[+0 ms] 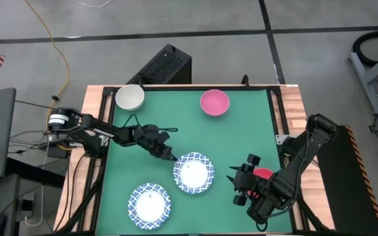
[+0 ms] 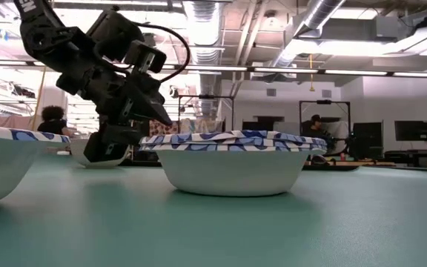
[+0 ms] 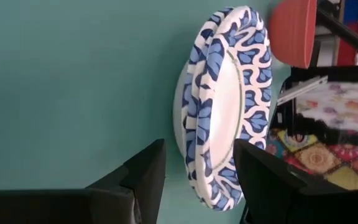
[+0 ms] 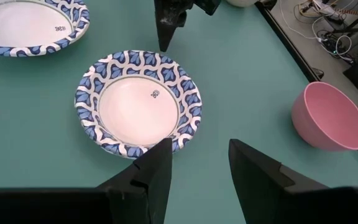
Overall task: Nest bowls inside each other
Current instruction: Stack the white with blue patterned bowl on top of the white with blue patterned bowl
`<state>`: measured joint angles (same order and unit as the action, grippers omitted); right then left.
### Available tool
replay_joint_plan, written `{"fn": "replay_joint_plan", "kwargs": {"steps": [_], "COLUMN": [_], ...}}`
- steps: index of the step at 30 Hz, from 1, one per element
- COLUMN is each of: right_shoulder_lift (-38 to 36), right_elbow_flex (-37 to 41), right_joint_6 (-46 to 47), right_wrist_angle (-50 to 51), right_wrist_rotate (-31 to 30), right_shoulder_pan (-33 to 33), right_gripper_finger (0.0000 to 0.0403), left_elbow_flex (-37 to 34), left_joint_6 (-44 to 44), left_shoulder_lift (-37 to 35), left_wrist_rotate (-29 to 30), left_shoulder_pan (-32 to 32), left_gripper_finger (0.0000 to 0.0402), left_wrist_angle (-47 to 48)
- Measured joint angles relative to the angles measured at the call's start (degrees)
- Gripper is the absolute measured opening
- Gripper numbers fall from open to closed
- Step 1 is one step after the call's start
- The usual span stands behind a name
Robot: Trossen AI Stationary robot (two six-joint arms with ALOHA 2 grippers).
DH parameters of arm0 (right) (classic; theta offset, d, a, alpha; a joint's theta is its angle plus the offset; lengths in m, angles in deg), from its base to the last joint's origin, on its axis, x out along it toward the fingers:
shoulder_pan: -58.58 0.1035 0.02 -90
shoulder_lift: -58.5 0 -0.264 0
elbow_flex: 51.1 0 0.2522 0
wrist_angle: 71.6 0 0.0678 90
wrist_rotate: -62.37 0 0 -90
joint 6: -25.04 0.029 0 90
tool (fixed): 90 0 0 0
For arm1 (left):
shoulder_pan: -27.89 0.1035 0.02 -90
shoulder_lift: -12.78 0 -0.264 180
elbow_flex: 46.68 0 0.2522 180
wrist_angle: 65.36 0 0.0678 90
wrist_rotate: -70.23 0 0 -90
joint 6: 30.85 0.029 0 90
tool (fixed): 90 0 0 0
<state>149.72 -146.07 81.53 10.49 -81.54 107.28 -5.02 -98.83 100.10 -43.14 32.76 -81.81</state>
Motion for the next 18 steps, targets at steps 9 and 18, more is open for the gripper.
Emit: {"fn": "replay_joint_plan", "kwargs": {"steps": [9, 18], "right_shoulder_lift": [0.02, 0.02], "right_elbow_flex": [0.0, 0.0], "right_joint_6": [0.02, 0.04], "right_wrist_angle": [0.0, -0.02], "right_wrist_rotate": [0.04, 0.02], "right_shoulder_pan": [0.0, 0.0], "right_gripper_finger": [0.0179, 0.0179], "left_elbow_flex": [0.83, 3.5], "left_joint_6": [22.96, 36.33], "left_shoulder_lift": [-3.31, -18.11], "left_wrist_rotate": [-9.41, 0.53], "left_shoulder_pan": [4.45, -1.88], "left_gripper_finger": [0.0179, 0.0179], "left_wrist_angle": [17.65, 44.06]}}
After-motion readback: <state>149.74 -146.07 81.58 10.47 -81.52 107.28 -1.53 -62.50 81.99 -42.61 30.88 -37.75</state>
